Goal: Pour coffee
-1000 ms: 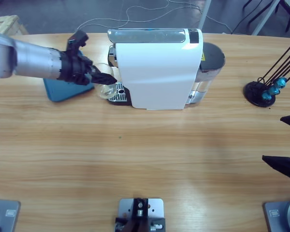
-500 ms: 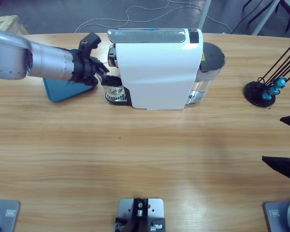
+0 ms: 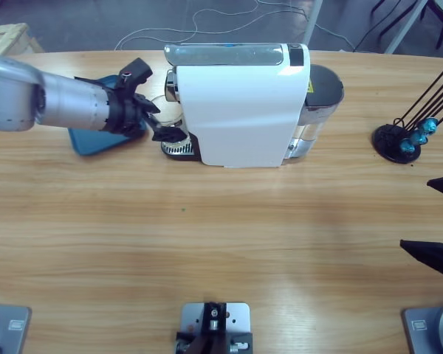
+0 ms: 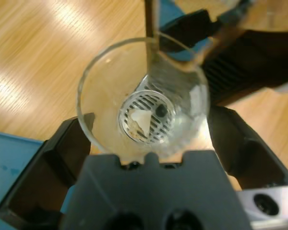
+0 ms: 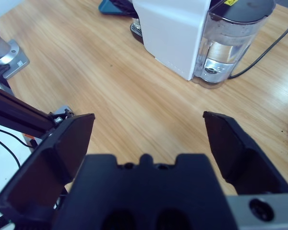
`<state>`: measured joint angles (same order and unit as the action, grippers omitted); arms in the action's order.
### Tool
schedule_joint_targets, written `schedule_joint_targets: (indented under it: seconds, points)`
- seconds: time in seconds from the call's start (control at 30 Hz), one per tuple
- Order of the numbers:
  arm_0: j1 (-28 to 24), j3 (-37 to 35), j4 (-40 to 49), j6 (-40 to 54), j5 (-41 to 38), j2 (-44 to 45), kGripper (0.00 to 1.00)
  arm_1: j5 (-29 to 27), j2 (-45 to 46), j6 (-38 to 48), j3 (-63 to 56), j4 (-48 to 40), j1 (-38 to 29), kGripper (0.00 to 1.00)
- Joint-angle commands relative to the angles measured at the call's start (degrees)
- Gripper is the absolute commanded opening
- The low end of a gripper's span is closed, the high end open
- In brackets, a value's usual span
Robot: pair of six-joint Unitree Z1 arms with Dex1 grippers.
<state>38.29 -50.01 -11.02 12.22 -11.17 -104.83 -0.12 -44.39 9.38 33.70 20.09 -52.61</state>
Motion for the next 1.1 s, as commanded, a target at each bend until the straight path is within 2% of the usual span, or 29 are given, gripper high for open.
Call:
schedule_joint_targets:
  seconds: [0.03, 0.2, 0.3, 0.33, 0.37, 0.43, 0.47, 0.5, 0.63, 0.7, 0.77, 0.9, 1.1]
  points:
    - [1.3, 7.8, 1.5, 0.6, 3.0, 10.9, 0.982, 1.0, -1.5, -0.6, -0.9, -0.1, 0.2, 1.0]
    - [3.5, 10.5, 13.9, -1.6, 7.8, 30.0, 0.982, 0.1, -4.2, -0.6, 0.4, 0.2, 0.2, 1.0]
    - [5.0, 5.6, 31.0, -4.5, 8.5, 45.3, 0.982, -1.2, -10.4, -0.3, 7.5, 5.6, 0.2, 0.999]
    - [5.3, 4.4, 36.0, -5.0, 8.5, 48.8, 0.982, -1.8, -12.9, -0.5, 11.5, 8.4, 0.2, 0.939]
    - [5.4, 4.1, 40.7, -5.2, 8.5, 52.8, 0.976, -1.9, -16.1, -1.6, 17.0, 11.7, 0.8, 0.604]
    - [5.4, 5.8, 45.9, -6.2, 9.0, 57.2, 0.95, -0.9, -21.2, -3.3, 25.6, 15.8, 4.1, 0.193]
    - [5.6, 6.7, 46.1, -6.7, 9.2, 59.0, 0.885, -0.7, -23.8, -4.0, 29.3, 17.5, 5.6, 0.0]
    - [5.7, 6.3, 46.2, -6.8, 10.1, 60.0, 0.822, -0.8, -27.1, -4.6, 33.4, 19.4, 7.3, 0.0]
    - [5.7, 4.9, 49.8, -7.2, 11.6, 60.8, 0.802, -0.8, -37.5, -5.6, 45.1, 25.8, 12.2, 0.0]
    - [5.7, 3.3, 52.2, -7.2, 11.6, 62.9, 0.696, -0.6, -41.6, -7.1, 50.2, 28.1, 13.8, 0.0]
    - [5.7, 4.6, 52.0, -7.7, 12.4, 65.5, 0.692, 0.1, -44.9, -7.4, 54.0, 29.3, 15.3, 0.0]
    - [5.7, 10.3, 43.7, -8.9, 15.8, 72.1, 0.693, 2.8, -50.1, -7.4, 58.5, 27.9, 17.5, 0.0]
    - [5.7, 11.1, 43.5, -9.5, 16.7, 72.1, 0.696, 3.2, -58.5, -7.5, 68.7, 32.0, 17.8, 0.0]
